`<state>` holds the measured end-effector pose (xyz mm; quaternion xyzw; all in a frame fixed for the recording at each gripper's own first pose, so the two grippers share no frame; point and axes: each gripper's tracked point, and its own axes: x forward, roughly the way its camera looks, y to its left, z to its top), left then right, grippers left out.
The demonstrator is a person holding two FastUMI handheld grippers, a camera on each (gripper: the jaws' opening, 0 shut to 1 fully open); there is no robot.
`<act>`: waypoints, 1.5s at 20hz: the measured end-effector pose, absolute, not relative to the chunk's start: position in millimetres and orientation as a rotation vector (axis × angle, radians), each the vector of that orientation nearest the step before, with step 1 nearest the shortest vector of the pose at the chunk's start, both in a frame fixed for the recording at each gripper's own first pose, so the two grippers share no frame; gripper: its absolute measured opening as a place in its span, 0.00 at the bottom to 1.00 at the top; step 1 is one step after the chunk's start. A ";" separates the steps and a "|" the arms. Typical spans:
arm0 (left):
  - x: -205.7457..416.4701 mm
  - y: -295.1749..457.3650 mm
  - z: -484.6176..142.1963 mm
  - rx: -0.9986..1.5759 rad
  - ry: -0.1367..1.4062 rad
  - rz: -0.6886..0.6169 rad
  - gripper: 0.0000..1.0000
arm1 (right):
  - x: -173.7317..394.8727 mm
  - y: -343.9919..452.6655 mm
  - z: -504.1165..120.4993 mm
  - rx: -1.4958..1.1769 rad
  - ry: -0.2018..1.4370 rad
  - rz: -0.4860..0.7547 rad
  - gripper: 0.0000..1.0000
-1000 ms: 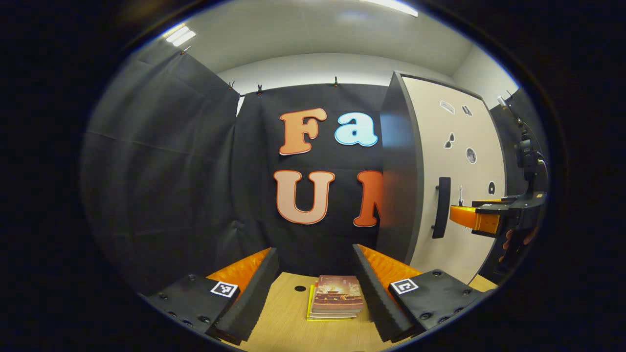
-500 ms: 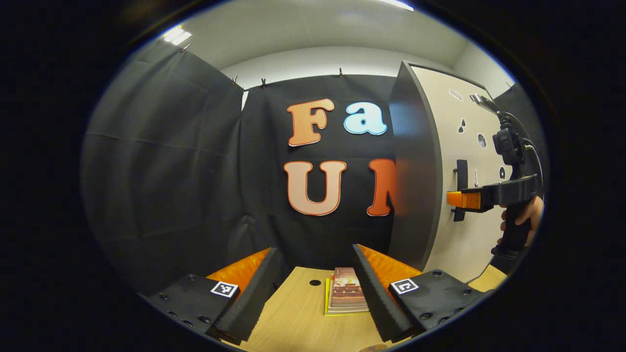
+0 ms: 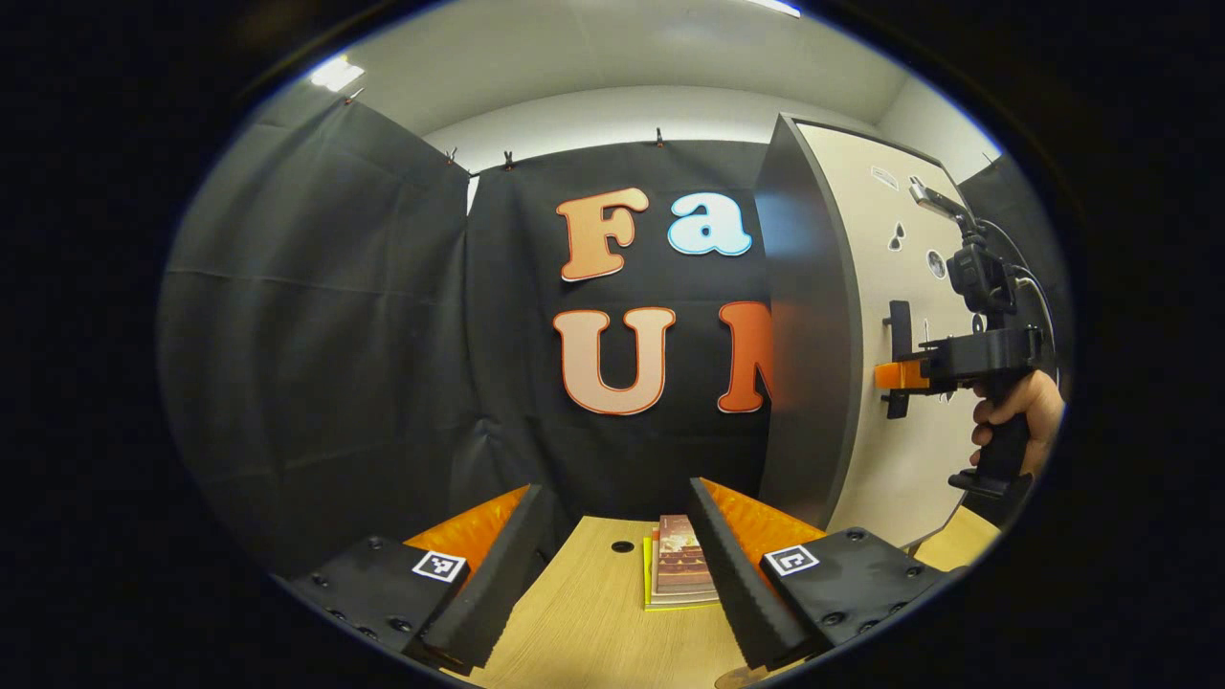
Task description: Open the cabinet door with the right hand, grasp the bottle in the cabinet with the left hand and place it on the coaster, then close the cabinet door with the right hand.
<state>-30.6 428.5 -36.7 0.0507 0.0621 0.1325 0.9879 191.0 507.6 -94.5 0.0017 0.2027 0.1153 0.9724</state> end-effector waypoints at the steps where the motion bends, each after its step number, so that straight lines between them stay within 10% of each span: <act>1: -32.2 427.8 -37.9 0.097 0.129 0.270 0.99 | 190.8 507.6 -93.4 0.004 0.409 0.239 0.30; 30: -16.6 228.8 -13.2 0.106 0.086 0.084 0.98 | 108.4 469.1 -62.0 0.063 0.402 0.566 0.25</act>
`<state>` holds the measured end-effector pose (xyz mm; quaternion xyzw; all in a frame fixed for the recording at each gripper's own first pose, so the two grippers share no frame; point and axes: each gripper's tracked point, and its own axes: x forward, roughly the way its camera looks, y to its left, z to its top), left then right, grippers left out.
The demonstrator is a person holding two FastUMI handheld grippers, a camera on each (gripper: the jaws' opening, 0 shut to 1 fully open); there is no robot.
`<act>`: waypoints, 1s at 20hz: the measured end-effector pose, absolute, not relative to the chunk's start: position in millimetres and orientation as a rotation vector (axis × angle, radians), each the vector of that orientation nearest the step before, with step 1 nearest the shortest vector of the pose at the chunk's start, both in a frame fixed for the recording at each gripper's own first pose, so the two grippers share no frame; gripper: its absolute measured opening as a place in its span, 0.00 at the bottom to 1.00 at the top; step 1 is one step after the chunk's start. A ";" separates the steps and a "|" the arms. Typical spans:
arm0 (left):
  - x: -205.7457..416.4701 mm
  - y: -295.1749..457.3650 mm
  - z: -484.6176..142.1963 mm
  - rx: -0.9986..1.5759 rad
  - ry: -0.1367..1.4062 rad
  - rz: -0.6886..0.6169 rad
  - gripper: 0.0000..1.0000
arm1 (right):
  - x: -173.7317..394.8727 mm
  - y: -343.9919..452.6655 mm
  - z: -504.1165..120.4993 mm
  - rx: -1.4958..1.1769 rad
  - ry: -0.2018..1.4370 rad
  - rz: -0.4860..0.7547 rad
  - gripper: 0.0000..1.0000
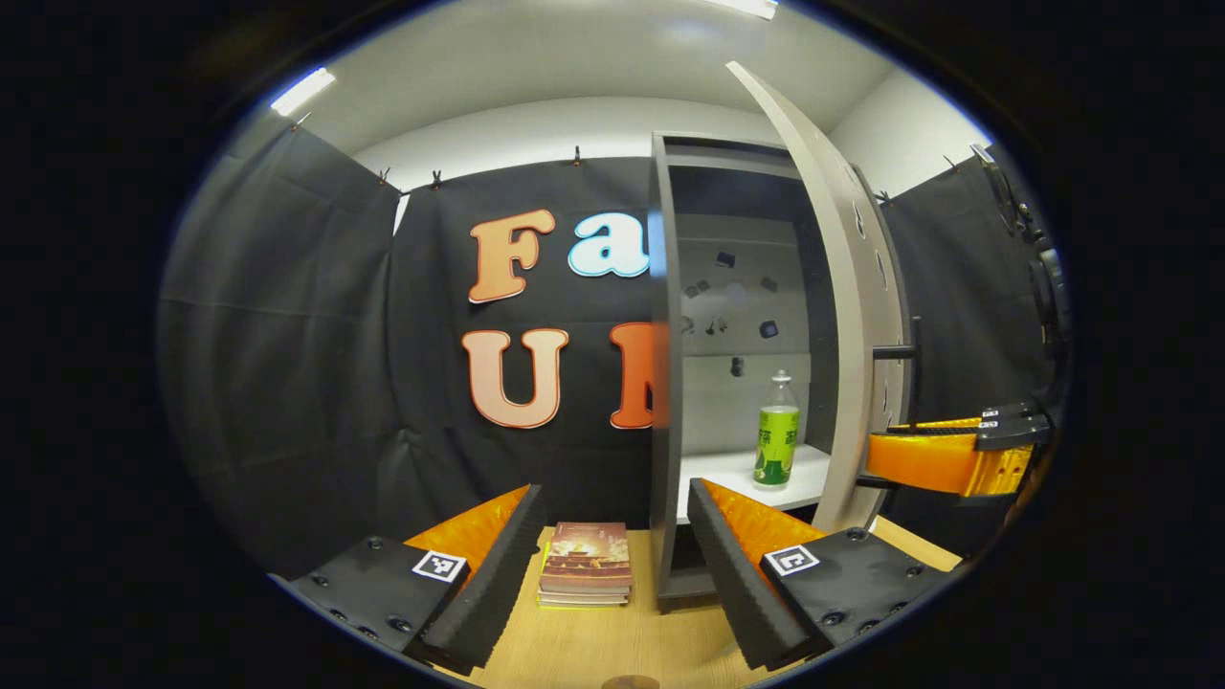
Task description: Open the cabinet door with the right hand, grasp the bottle in the cabinet with the left hand and place it on the coaster, then close the cabinet door with the right hand.
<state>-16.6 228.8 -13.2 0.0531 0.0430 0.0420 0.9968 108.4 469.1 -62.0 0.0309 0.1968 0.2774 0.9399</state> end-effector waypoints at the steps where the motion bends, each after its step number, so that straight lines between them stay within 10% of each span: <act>1: -16.0 223.9 -12.2 0.109 0.085 0.078 0.98 | 108.2 466.9 -61.2 0.065 0.401 0.568 0.25; 20: -8.6 93.1 -42.4 0.050 0.157 -0.076 0.96 | 108.8 421.2 -54.7 0.092 0.342 0.472 0.24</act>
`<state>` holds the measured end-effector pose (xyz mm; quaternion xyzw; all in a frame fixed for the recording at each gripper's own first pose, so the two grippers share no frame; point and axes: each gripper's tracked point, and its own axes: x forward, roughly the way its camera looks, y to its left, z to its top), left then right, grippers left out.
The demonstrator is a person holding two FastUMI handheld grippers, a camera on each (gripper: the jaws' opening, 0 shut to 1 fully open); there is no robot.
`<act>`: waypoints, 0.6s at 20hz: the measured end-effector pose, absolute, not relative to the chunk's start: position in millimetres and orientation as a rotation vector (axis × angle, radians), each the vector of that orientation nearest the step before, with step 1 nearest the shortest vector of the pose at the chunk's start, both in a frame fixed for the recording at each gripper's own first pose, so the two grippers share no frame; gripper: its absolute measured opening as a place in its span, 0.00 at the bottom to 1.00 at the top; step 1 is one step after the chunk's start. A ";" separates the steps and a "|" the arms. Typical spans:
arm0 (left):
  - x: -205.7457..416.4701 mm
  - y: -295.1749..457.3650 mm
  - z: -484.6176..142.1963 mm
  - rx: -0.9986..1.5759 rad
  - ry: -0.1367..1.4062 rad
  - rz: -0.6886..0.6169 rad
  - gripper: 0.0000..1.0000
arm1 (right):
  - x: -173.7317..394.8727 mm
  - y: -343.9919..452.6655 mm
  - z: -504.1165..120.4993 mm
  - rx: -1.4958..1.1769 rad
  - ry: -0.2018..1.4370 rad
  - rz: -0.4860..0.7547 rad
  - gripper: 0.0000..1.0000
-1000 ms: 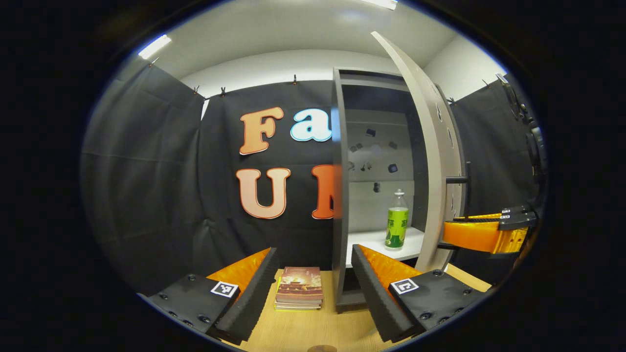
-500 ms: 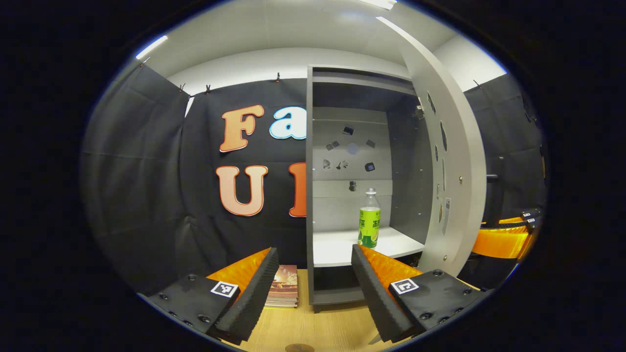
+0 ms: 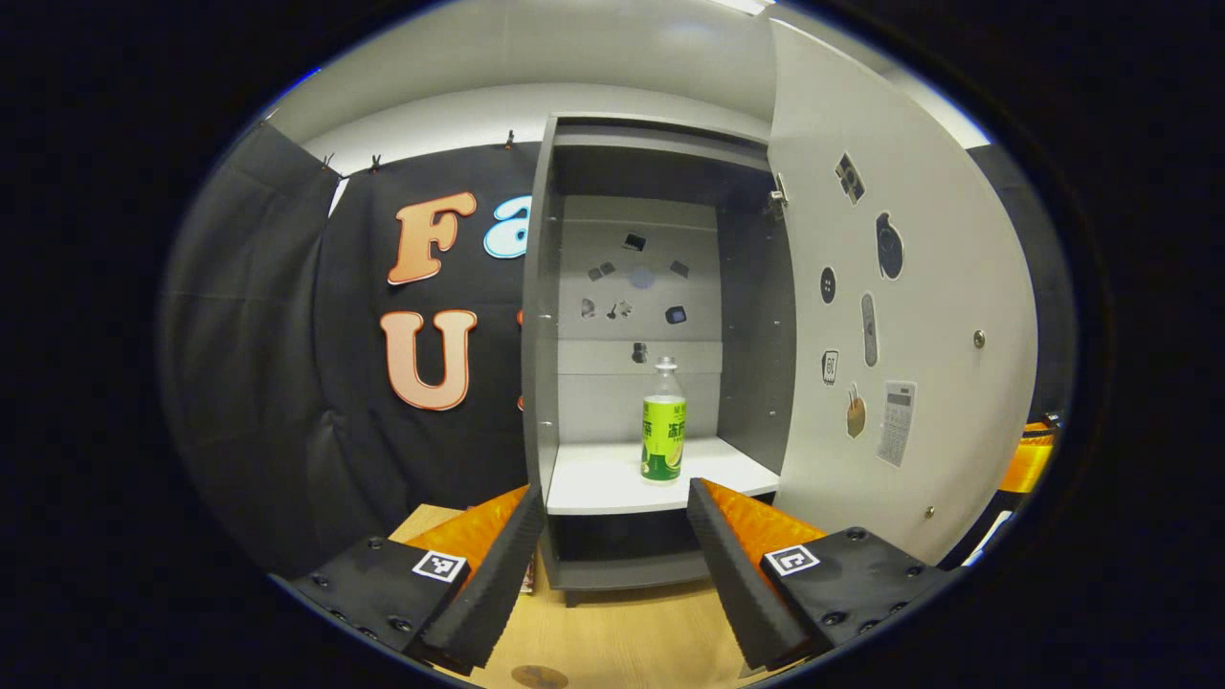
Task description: Open the cabinet door with the right hand, grasp the bottle in the cabinet with the left hand and place it on the coaster, then close the cabinet door with the right hand.
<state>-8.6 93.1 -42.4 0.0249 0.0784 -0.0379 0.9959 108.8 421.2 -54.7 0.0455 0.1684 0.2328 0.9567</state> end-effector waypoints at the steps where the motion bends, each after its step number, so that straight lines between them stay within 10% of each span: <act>1: -9.0 88.0 -42.4 0.048 0.159 -0.078 0.97 | 110.7 419.7 -53.9 0.087 0.339 0.466 0.21; 12: -23.6 42.8 -31.4 0.073 0.138 -0.059 0.99 | 123.6 386.9 -56.5 0.038 0.307 0.372 0.16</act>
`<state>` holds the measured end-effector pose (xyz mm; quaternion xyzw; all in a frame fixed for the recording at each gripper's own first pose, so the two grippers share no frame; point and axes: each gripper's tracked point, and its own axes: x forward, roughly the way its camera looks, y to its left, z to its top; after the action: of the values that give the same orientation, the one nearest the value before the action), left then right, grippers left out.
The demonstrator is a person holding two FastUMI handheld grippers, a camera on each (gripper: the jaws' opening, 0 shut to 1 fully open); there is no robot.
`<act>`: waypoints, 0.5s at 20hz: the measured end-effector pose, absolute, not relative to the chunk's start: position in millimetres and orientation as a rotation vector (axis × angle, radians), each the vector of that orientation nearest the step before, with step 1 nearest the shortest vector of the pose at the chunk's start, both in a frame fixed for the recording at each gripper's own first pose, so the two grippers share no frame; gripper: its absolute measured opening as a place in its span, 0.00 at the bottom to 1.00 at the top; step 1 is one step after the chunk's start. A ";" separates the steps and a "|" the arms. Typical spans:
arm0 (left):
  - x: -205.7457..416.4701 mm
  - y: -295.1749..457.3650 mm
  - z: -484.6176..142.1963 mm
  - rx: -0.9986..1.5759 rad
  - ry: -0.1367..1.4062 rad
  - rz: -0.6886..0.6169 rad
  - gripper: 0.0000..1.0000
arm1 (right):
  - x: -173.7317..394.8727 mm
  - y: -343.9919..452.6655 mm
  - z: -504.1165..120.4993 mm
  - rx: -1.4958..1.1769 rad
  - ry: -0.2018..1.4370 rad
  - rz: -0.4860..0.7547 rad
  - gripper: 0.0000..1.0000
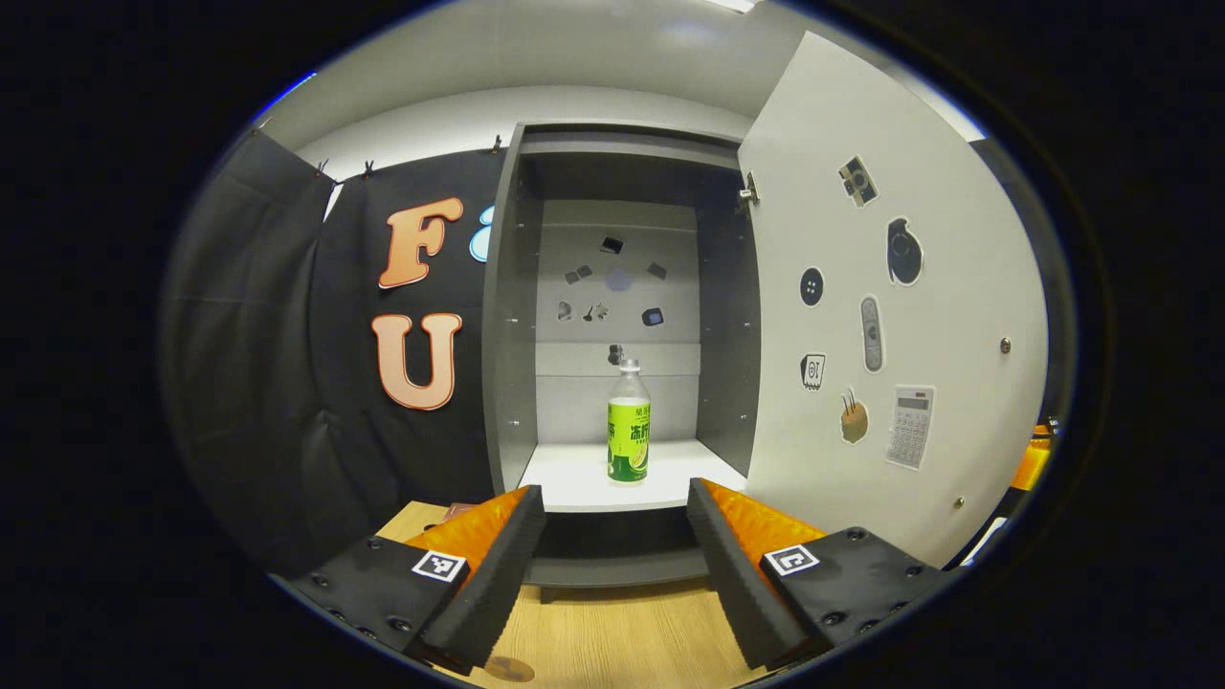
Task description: Open the cabinet door with the right hand, grasp the bottle in the cabinet with the left hand and place it on the coaster, then close the cabinet door with the right hand.
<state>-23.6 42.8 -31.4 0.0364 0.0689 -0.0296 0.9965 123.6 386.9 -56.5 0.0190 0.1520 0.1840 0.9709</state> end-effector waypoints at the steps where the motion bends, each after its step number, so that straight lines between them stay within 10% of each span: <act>1: -25.8 38.5 -29.6 0.078 0.135 -0.057 0.99 | 125.9 383.1 -55.6 0.034 0.301 0.358 0.16; 10: -12.0 0.1 -9.8 0.146 0.085 -0.143 0.98 | 126.1 392.1 -47.5 0.181 0.296 0.315 0.11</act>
<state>-12.0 0.1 -9.8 0.0728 0.0426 -0.0716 0.9939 126.1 392.1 -47.5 0.0897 0.1468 0.1560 0.9727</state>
